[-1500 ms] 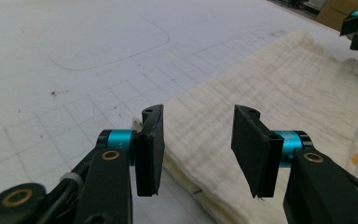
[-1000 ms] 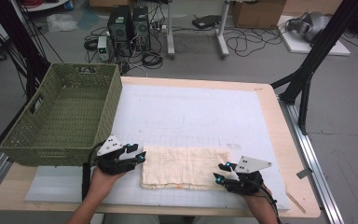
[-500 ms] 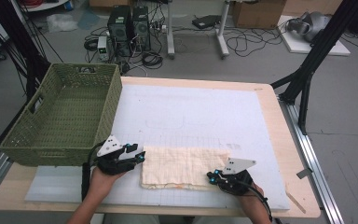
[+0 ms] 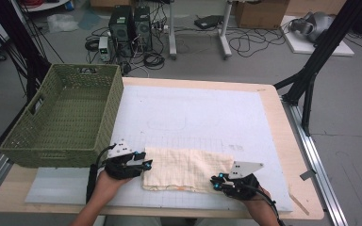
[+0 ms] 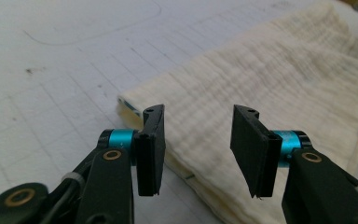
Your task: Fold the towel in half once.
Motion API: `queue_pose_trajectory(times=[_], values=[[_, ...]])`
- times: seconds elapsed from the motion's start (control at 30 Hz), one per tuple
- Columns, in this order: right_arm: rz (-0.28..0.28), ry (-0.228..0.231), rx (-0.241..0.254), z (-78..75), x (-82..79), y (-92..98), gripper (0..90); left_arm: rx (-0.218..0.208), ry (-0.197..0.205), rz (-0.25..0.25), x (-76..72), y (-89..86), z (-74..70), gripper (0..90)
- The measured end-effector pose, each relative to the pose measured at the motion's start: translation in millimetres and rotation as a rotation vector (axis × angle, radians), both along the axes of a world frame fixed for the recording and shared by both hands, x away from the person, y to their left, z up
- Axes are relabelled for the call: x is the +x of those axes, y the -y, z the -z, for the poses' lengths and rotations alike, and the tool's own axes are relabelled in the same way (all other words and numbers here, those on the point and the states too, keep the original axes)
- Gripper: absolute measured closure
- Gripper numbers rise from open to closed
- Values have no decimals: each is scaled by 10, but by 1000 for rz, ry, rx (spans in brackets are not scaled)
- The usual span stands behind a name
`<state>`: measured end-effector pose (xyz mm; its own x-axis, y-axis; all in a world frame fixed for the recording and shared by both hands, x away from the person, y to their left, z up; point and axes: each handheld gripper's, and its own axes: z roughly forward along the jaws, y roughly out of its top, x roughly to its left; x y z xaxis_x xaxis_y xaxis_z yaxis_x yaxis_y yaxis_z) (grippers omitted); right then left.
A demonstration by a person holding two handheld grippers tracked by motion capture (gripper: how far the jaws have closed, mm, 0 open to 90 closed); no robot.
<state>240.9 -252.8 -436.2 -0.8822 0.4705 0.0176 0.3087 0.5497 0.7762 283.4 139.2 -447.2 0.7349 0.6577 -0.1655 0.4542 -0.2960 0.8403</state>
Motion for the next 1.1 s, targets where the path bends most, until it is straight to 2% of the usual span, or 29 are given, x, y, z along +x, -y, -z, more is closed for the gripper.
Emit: queue_pose_trajectory(times=[0.07, 0.13, 0.23, 0.3, 0.37, 0.43, 0.5, 0.6, 0.67, 0.77, 0.83, 0.9, 0.97, 1.03, 1.07, 1.1], values=[[48, 17, 21, -32, 13, 52, 744, 37, -15, 29, -23, 56, 15, 576], [83, 30, 28, -46, 22, 108, 720, 78, -7, 56, -54, 97, 26, 651], [76, 3, 32, -17, 22, 135, 705, 139, 36, 83, -100, 155, 27, 806], [75, 3, 16, 7, 38, 102, 697, 152, 53, 86, -118, 165, 21, 877], [80, 4, 7, 17, 55, 85, 701, 121, 41, 91, -113, 129, 3, 884], [73, -9, 11, 30, 63, 79, 702, 49, 19, 91, -101, 51, -44, 886], [45, -13, 32, 24, 50, 69, 696, -57, -7, 95, -84, -63, -117, 886], [4, -8, 60, -21, 28, 18, 681, -149, -21, 90, -60, -184, -184, 884], [-25, -23, 40, 5, 31, -43, 697, -184, -43, 92, -48, -225, -181, 884], [-65, -51, -24, 101, 48, -117, 803, -174, -80, 113, -53, -240, -147, 885], [-77, -60, -25, 88, 48, -93, 885, -152, -93, 141, -80, -230, -140, 884], [-86, -66, -30, 85, 34, -52, 891, -128, -101, 159, -117, -214, -137, 884], [-88, -64, -31, 77, 27, -12, 891, -85, -102, 170, -137, -198, -134, 884], [-76, -53, -36, 64, 23, 17, 862, -70, -109, 167, -133, -195, -132, 862], [-64, -52, -26, 53, 25, 33, 830, -61, -103, 139, -124, -192, -135, 792], [-49, -41, -19, 36, 30, 51, 757, -57, -93, 112, -108, -199, -142, 688]])
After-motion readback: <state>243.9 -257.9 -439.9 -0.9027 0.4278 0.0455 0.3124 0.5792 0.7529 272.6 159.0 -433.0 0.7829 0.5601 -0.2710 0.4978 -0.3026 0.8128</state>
